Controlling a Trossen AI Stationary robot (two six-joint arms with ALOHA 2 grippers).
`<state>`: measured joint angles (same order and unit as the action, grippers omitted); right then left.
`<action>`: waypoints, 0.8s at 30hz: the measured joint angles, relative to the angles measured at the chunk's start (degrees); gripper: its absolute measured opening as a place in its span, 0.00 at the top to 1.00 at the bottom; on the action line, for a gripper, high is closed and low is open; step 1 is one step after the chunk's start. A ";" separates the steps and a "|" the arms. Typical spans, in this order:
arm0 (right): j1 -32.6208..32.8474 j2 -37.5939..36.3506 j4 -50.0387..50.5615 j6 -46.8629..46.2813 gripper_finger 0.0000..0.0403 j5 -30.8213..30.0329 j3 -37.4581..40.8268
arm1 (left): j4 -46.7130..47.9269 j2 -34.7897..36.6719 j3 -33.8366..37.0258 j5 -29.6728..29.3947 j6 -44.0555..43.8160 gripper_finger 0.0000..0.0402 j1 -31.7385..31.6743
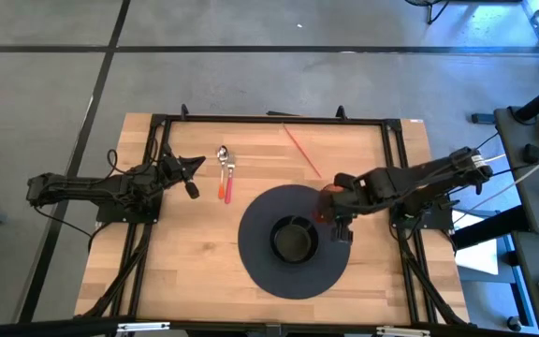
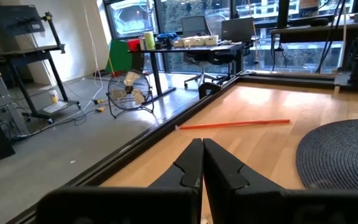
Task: Pick & Place Utensil
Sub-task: Put the red cup on the blue mat to the top right of the black bowl
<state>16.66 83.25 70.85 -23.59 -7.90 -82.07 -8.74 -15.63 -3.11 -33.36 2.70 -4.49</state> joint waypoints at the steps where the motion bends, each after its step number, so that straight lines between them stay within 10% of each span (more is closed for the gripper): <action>1: 0.44 0.08 0.15 -0.61 0.97 -0.05 0.36 | 0.03 -0.01 0.00 -0.02 0.02 0.99 0.00; 24: 2.39 0.27 -4.18 -4.60 0.97 2.98 9.43 | 0.05 0.01 0.00 -0.01 0.00 0.99 0.01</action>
<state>19.05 83.53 66.67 -28.19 -4.93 -72.64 -8.69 -15.62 -3.11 -33.37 2.70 -4.48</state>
